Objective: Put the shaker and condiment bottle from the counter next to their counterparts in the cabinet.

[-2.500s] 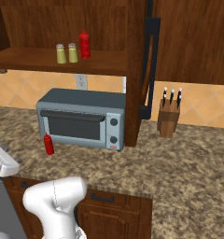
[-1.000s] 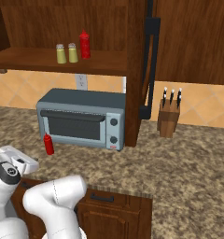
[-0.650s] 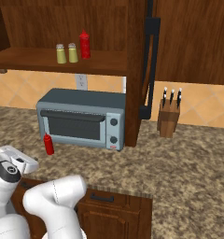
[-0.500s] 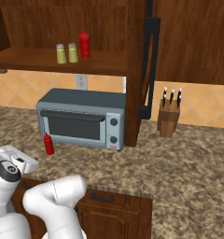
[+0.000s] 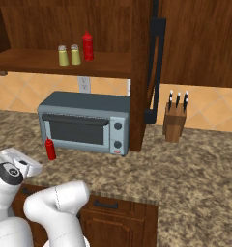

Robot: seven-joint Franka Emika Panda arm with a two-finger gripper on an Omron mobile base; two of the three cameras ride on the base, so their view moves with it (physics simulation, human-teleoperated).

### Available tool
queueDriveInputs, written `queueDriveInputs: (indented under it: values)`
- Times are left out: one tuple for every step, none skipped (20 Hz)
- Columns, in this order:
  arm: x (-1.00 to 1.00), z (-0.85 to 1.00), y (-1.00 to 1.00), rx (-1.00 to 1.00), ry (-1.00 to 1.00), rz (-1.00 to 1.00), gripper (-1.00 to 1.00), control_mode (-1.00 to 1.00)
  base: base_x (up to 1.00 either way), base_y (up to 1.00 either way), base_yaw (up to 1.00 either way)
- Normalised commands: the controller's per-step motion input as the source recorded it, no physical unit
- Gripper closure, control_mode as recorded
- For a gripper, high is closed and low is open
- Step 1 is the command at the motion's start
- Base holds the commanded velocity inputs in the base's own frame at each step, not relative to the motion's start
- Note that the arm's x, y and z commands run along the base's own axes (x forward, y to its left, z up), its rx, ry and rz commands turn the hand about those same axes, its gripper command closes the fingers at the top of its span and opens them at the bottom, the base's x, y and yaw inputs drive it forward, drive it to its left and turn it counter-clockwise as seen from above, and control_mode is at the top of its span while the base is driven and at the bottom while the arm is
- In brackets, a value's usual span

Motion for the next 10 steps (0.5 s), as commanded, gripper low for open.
queueDriveInputs:
  values:
    - [0.11, -0.01, -0.21, -0.1, 0.02, 0.0, -1.0, -1.0, 0.0, 0.0, 0.0]
    - [0.16, -0.01, -0.23, -0.08, 0.01, 0.0, -1.0, -1.0, 0.0, 0.0, 0.0]
    - [0.21, 0.0, -0.21, -0.04, 0.0, 0.0, -1.0, -1.0, 0.0, 0.0, 0.0]
    - [0.24, 0.0, -0.14, -0.02, 0.0, 0.01, -1.0, -1.0, 0.0, 0.0, 0.0]
    - [0.26, 0.0, 0.0, 0.0, 0.0, 0.06, -1.0, -1.0, 0.0, 0.0, 0.0]
    - [0.16, 0.0, 0.0, 0.0, 0.0, 0.09, -1.0, -1.0, 0.0, 0.0, 0.0]
    - [0.0, 0.0, 0.0, 0.0, 0.0, 0.02, -1.0, -1.0, 0.0, 0.0, 0.0]
    - [0.08, -0.06, 0.06, 0.04, -0.03, 0.11, -1.0, -1.0, 0.0, 0.0, 0.0]
    - [0.13, -0.01, 0.0, 0.03, 0.0, 0.1, -1.0, -1.0, 0.0, 0.0, 0.0]
    - [0.14, 0.0, 0.0, 0.03, 0.0, 0.1, -1.0, -1.0, 0.0, 0.0, 0.0]
